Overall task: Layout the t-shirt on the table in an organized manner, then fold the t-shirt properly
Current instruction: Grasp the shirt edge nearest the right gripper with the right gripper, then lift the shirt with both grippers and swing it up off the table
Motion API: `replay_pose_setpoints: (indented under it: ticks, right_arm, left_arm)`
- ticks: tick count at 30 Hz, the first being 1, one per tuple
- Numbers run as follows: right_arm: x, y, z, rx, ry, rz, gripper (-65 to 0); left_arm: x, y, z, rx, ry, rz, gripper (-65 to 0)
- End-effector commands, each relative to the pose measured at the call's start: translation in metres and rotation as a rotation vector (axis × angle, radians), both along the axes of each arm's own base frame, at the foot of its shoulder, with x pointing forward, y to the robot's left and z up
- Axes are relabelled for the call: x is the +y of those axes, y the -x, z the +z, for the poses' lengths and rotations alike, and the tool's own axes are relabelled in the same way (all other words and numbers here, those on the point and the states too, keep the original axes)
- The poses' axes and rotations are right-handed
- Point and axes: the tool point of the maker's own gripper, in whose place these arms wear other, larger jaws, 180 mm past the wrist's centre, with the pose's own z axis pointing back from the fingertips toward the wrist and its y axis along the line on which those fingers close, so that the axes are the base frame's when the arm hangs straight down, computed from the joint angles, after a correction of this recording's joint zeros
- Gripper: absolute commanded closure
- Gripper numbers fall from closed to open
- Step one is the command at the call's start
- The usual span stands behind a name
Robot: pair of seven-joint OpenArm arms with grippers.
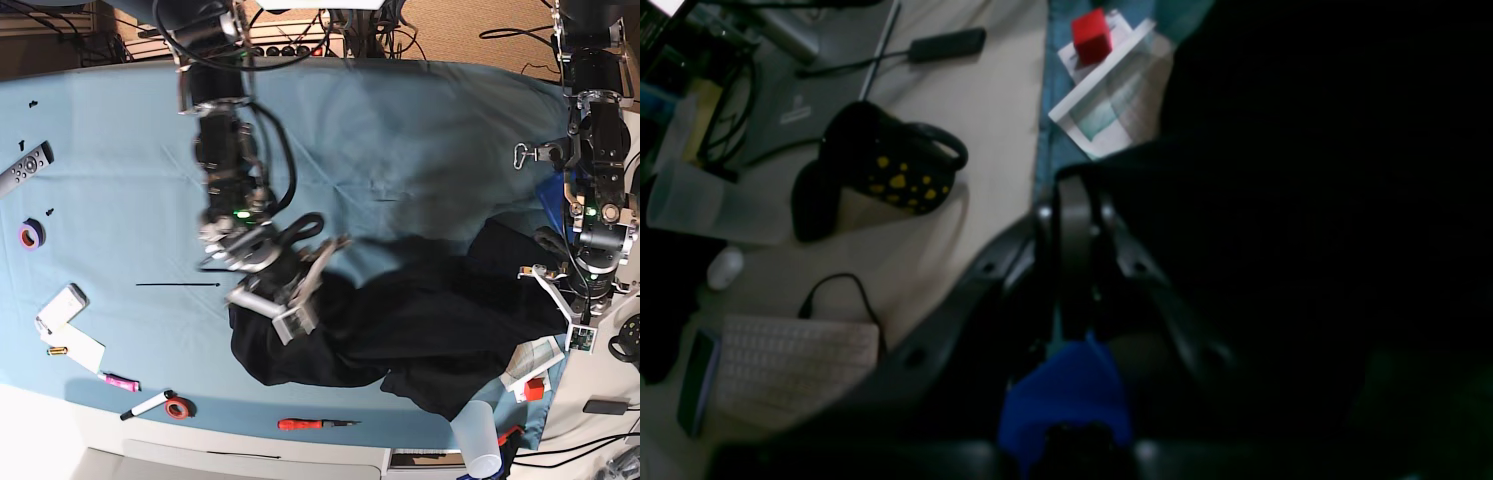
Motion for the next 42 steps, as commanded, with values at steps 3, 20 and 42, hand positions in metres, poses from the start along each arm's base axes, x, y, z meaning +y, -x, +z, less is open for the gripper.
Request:
replay_pose_setpoints:
  ticks: [3, 20, 42]
  right_arm:
    - [-0.024, 0.002, 0.043, -0.133, 0.001, -0.035, 0.0]
    - [-0.160, 0.025, 0.069, -0.219, 0.202, -0.156, 0.0]
    - [-0.157, 0.084, -0.022, 0.035, 0.154, -0.179, -24.9]
  left_arm:
    - [0.004, -0.006, 0.020, -0.063, -0.022, 0.001, 0.0]
    - [0.000, -0.006, 0.019, -0.060, 0.008, -0.013, 0.0]
    - [-0.001, -0.006, 0.017, -0.058, 0.013, -0.013, 0.0]
